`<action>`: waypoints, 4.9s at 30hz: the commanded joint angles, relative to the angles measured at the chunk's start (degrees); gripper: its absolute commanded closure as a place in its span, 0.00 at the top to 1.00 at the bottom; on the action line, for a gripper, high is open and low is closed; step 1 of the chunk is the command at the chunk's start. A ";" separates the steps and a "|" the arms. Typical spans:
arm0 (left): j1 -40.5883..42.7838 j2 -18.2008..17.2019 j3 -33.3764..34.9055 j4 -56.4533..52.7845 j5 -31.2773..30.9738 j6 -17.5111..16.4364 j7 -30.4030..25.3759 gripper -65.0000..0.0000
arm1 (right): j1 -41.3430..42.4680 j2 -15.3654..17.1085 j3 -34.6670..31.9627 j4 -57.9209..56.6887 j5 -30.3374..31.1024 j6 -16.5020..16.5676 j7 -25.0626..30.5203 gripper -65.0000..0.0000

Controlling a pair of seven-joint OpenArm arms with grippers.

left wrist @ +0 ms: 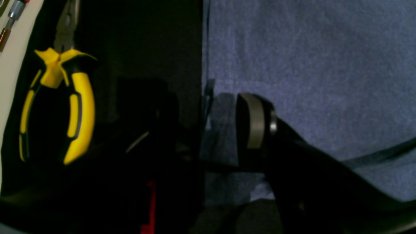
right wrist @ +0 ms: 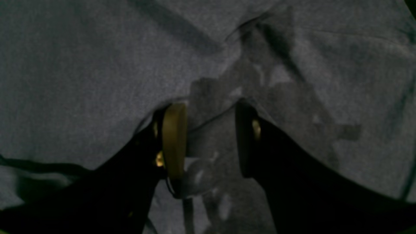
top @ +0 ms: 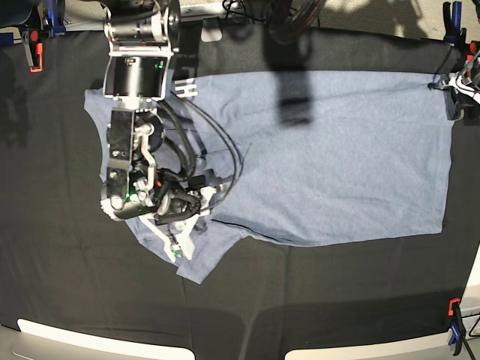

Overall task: Layout the t-shirt on the table in an organized manner, then fold the t-shirt properly
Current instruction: 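Drag the grasped sleeve with the right gripper toward the shirt body, then release the sleeve and raise the right gripper to the collar edge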

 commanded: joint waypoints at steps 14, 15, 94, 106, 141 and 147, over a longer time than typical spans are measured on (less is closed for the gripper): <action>-0.13 -1.14 -0.63 0.85 -0.50 0.20 -1.55 0.41 | -0.46 4.63 3.96 1.03 -1.16 -2.84 0.79 0.37; -0.13 -1.14 -0.63 0.85 -0.50 0.20 -1.55 0.41 | -0.85 4.63 3.96 1.03 -1.11 -2.84 0.79 0.37; -0.11 -1.11 -0.63 0.85 -0.48 0.20 -1.51 0.41 | 0.11 8.59 3.89 -10.03 6.60 3.61 13.53 0.41; -0.13 -1.11 -0.63 0.85 -0.48 0.20 -1.53 0.41 | 0.63 8.59 3.89 -10.64 6.58 5.60 11.63 0.10; -0.13 -1.14 -0.63 0.85 -0.48 0.20 -1.57 0.41 | -37.79 -3.98 3.39 36.09 17.49 6.88 3.56 0.01; -0.13 -1.11 -0.63 0.85 -0.48 0.20 -1.99 0.41 | -41.22 -4.13 -1.22 36.09 20.33 6.88 5.57 0.01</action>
